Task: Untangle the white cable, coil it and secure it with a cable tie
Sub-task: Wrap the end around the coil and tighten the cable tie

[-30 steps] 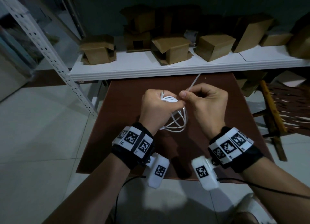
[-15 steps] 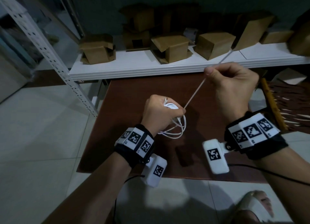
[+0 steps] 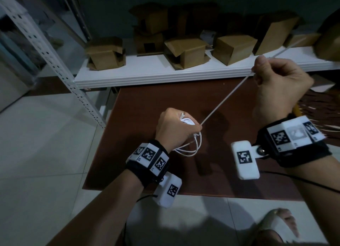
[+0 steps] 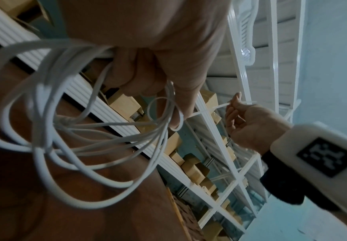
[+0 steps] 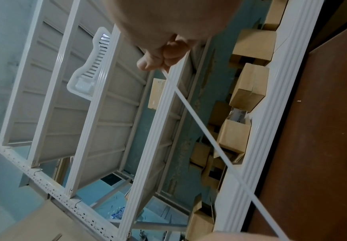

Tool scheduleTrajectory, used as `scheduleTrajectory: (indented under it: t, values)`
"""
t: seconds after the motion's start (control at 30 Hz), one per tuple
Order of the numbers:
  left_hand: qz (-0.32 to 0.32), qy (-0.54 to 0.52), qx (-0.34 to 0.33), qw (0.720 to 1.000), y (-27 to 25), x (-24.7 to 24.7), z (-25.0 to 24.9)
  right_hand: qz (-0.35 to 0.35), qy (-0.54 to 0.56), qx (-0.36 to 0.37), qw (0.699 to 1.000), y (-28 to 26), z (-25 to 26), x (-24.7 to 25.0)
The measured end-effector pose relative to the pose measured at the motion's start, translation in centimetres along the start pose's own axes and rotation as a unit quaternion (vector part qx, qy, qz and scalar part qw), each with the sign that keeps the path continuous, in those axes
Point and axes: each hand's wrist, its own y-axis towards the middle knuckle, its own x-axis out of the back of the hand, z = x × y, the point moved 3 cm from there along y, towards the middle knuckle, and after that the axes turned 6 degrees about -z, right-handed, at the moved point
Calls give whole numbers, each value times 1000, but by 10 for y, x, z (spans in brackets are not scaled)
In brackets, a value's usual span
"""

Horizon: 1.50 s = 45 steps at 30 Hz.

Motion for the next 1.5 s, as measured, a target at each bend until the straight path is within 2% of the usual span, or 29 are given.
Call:
scheduleTrajectory:
  t: [0.13,0.27,0.37,0.5,0.57,0.73,0.9,1.0,1.2,1.3,1.5]
  values:
    - [-41,-25,13,999,1,4,0,16,-8,-23,1000,-3,-13,-3]
    - [-49,-77,35,995,0,3,-1,83,-3,-81,993,-11,-24,-9]
    - [-42,-125,47,990,-1,2,-6,180,-32,-112,977,-27,-26,-17]
    - [-36,-178,52,982,-1,4,-15,344,-92,-147,923,-57,-33,-26]
    - [-27,-194,49,979,-1,5,-18,379,-93,-162,906,-68,-36,-27]
    - [-21,-202,40,978,-3,8,-21,377,-92,-170,906,-72,-33,-29]
    - [-13,-219,52,974,-2,8,-23,408,-106,-186,888,-70,-31,-31]
    - [-1,-226,72,972,-5,7,-26,402,-119,-191,888,-69,-34,-31]
    - [10,-245,135,960,-14,4,-31,328,-116,-198,916,-75,-34,-28]
    - [31,-239,154,958,-18,0,-32,278,-105,-202,933,-74,-28,-25]
    - [59,-230,172,956,-21,-3,-30,214,-85,-219,948,-68,-26,-22]
